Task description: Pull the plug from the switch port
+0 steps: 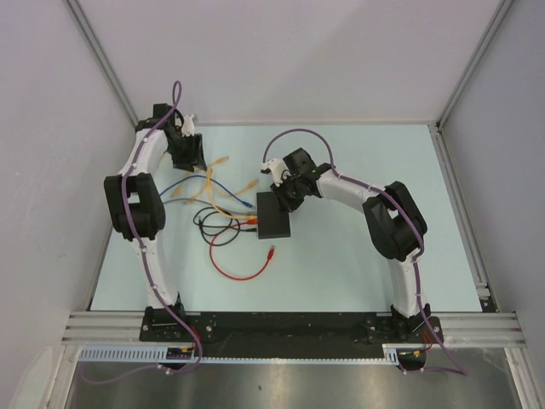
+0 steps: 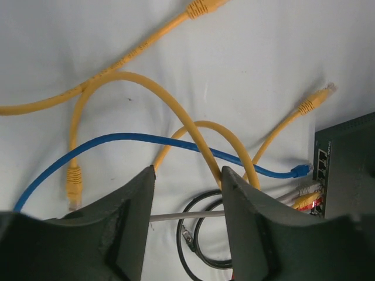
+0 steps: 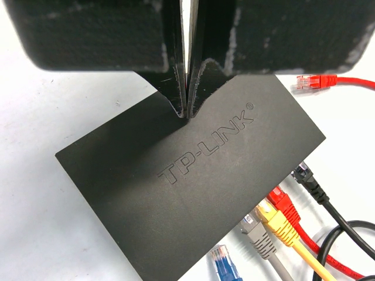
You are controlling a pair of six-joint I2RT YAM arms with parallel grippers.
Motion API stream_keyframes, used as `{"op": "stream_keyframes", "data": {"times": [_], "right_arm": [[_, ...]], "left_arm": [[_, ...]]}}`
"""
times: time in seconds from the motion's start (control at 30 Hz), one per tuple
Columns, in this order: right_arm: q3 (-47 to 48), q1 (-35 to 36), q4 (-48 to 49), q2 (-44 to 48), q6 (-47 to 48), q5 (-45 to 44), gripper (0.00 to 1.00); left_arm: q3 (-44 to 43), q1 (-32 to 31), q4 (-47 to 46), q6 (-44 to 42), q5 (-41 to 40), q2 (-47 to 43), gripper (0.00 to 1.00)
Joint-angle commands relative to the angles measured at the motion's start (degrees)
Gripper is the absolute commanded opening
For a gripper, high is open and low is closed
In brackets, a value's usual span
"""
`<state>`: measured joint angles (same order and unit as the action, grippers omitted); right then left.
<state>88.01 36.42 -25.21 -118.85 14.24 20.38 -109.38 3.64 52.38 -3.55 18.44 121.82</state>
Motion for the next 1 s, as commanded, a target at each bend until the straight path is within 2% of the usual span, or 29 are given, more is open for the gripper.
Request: {"op": "stream_keyframes", "data": {"times": [0.0, 0.07, 0.13, 0.2, 0.23, 0.3, 0.4, 0.5, 0.57, 0.6, 0.67, 0.7, 0.73, 0.83, 0.97], "right_arm": [[-0.9, 0.3, -2.5, -1.9, 1.2, -2.6, 0.04], [-1.1, 0.4, -2.4, -1.8, 1.3, -2.6, 0.05], [-1.0, 0.3, -2.3, -2.0, 1.3, -2.5, 0.04], [-1.0, 0.4, -2.3, -2.1, 1.3, -2.4, 0.05], [-0.9, 0.4, -2.4, -2.4, 1.3, -2.3, 0.04], [-0.6, 0.4, -2.4, -2.6, 1.4, -2.2, 0.04], [-0.4, 0.4, -2.6, -3.0, 1.5, -2.1, 0.04], [-0.4, 0.5, -2.6, -2.8, 1.5, -2.2, 0.04], [-0.6, 0.5, -2.6, -2.6, 1.3, -2.5, 0.05], [-0.7, 0.4, -2.4, -2.5, 1.3, -2.5, 0.05], [-0.7, 0.4, -2.3, -2.4, 1.2, -2.5, 0.05], [-0.7, 0.4, -2.1, -2.5, 1.2, -2.5, 0.05], [-0.7, 0.3, -2.1, -2.5, 1.2, -2.5, 0.05], [-0.6, 0.0, -2.3, -2.9, 1.3, -2.2, 0.04], [-0.6, -0.4, -2.4, -3.1, 1.1, -2.0, 0.05]], "left_arm": [[-3.7, -0.7, -0.1, -0.4, 1.9, -0.3, 0.5], [-3.6, -0.6, 0.2, -1.1, 2.0, -0.9, 0.42], [-2.7, -0.5, 0.7, -1.6, 2.4, -1.9, 0.38], [-0.9, -0.1, 0.2, -0.8, 2.5, -2.6, 0.47], [-0.5, 0.0, 0.1, -0.4, 3.1, -2.7, 0.59], [0.0, -0.1, -0.4, -0.1, 3.9, -2.4, 0.63], [-1.8, -0.6, -0.8, -0.2, 4.0, -0.3, 0.6], [-4.4, -1.0, -0.1, -1.2, 3.0, 1.7, 0.5], [-4.7, -1.2, 0.7, -1.7, 2.0, 1.3, 0.4], [-4.4, -1.2, 1.1, -2.3, 1.8, 0.1, 0.27], [-3.5, -0.6, 2.4, -3.5, 1.6, -1.6, 0.15], [-2.9, -0.2, 3.1, -4.7, 1.9, -3.5, 0.04], [-2.7, 0.2, 3.8, -5.7, 2.1, -4.2, 0.0], [-4.0, 1.8, 8.4, -10.5, 2.1, -6.2, 0.0], [-19.6, 4.0, 25.8, -19.3, 2.3, -1.3, 0.0]]}}
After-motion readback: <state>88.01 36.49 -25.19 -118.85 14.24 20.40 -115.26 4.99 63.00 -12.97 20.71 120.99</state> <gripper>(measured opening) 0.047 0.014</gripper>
